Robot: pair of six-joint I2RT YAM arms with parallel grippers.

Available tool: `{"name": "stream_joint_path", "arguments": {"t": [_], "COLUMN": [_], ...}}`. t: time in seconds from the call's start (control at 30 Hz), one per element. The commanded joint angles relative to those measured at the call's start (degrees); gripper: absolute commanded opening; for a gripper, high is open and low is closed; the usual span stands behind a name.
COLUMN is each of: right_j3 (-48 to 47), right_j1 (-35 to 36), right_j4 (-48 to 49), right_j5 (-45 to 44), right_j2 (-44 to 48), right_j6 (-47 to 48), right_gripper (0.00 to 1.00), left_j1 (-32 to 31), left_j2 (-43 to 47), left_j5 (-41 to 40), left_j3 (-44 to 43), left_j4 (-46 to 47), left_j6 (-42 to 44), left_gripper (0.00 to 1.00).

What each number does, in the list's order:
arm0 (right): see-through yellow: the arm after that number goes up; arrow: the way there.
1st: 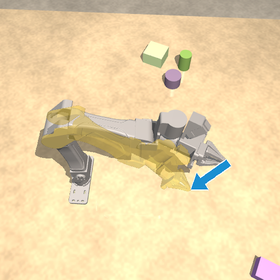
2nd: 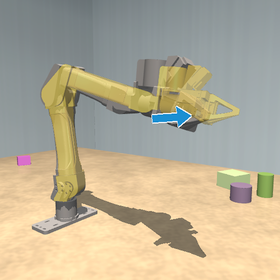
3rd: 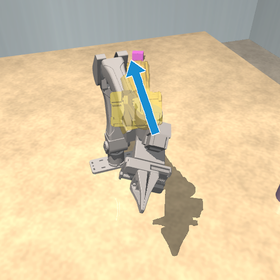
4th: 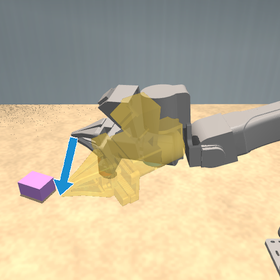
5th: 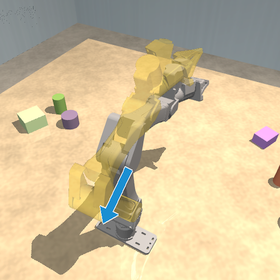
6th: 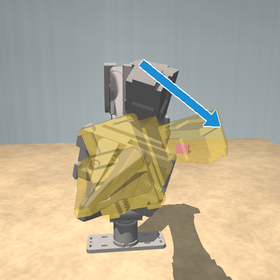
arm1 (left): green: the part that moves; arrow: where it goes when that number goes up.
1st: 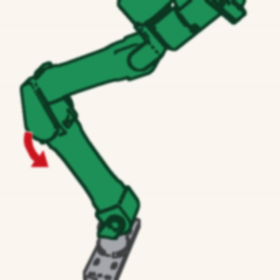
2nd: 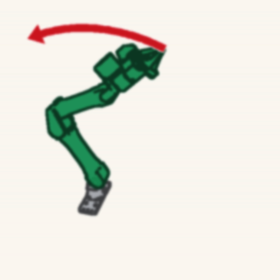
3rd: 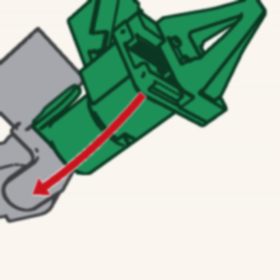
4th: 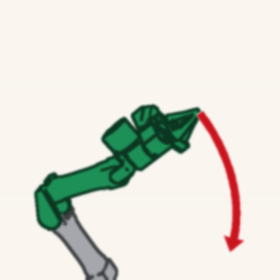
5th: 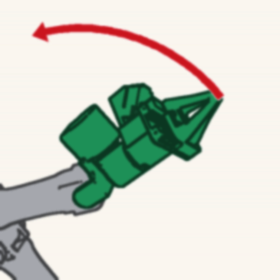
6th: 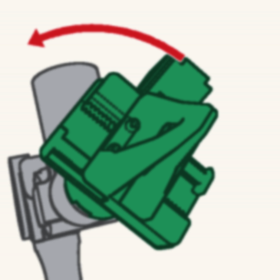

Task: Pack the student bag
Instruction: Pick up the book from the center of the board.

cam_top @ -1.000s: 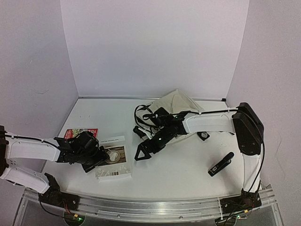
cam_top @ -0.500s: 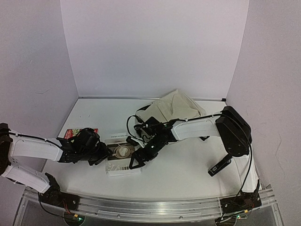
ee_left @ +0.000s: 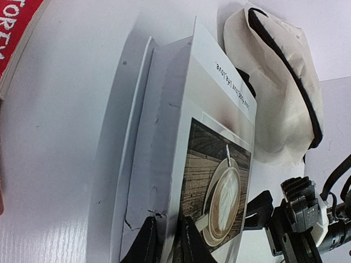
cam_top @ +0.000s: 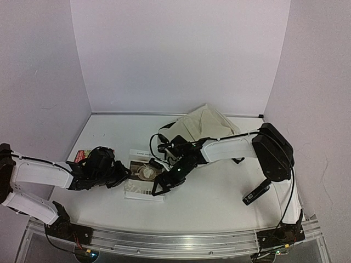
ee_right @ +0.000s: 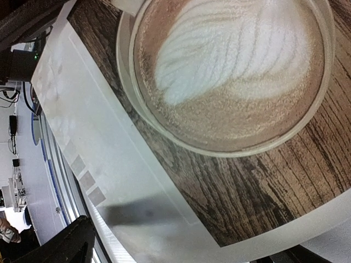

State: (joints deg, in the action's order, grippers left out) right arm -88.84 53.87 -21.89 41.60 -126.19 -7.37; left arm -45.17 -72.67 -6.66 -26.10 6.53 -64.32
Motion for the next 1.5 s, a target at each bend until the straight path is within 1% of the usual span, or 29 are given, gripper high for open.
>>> {"name": "stream_joint_path", "arguments": {"t": [0.0, 0.17, 0.33, 0.47, 0.6, 0.73, 0.87, 1.1, 1.23, 1.47], "right_j3": [0.5, 0.8, -0.3, -0.7, -1.9, -2.1, -1.6, -1.8, -2.1, -0.5], "right_j1": [0.8, -2.0, -8.6, -14.8, -17.9, -18.3, -18.3, -18.3, -18.0, -15.0], "right_j4": [2.9, -0.7, -7.0, -11.1, -17.6, -23.3, -27.6, -33.2, -36.6, -37.8], "right_j5": [1.0, 1.7, 4.0, 4.6, 3.8, 3.3, 4.4, 10.6, 15.8, 17.9], "right_j2": [5.0, 12.0, 19.2, 24.4, 27.5, 29.6, 30.5, 29.4, 27.6, 25.8], "right_j6": [1.8, 4.1, 6.6, 10.3, 15.4, 20.2, 23.1, 25.4, 25.7, 25.9], "right_gripper": [0.97, 0.98, 0.98, 0.98, 0.98, 0.98, 0.98, 0.98, 0.98, 0.98], "left_j1": [-0.8, -0.8, -0.8, -0.7, -0.7, -0.7, -0.7, -0.9, -1.4, -2.7], "left_j2": [4.4, 11.9, 17.8, 18.8, 17.1, 14.7, 13.7, 11.1, 9.8, 8.1], "left_j5": [1.8, -0.3, 0.0, 4.7, 12.6, 19.4, 25.8, 37.6, 41.5, 44.3], "left_j3": [0.0, 0.0, -0.8, -3.1, -6.5, -10.2, -13.0, -16.5, -17.3, -18.9], "left_j4": [-0.3, -5.6, -9.8, -10.5, -11.1, -11.8, -12.2, -11.2, -9.1, -6.4], "left_j6": [2.3, 7.8, 14.6, 21.5, 27.6, 32.2, 35.3, 39.2, 39.8, 40.0], "left_gripper": [0.0, 0.0, 0.0, 0.0, 0.0, 0.0, 0.0, 0.0, 0.0, 0.0]}}
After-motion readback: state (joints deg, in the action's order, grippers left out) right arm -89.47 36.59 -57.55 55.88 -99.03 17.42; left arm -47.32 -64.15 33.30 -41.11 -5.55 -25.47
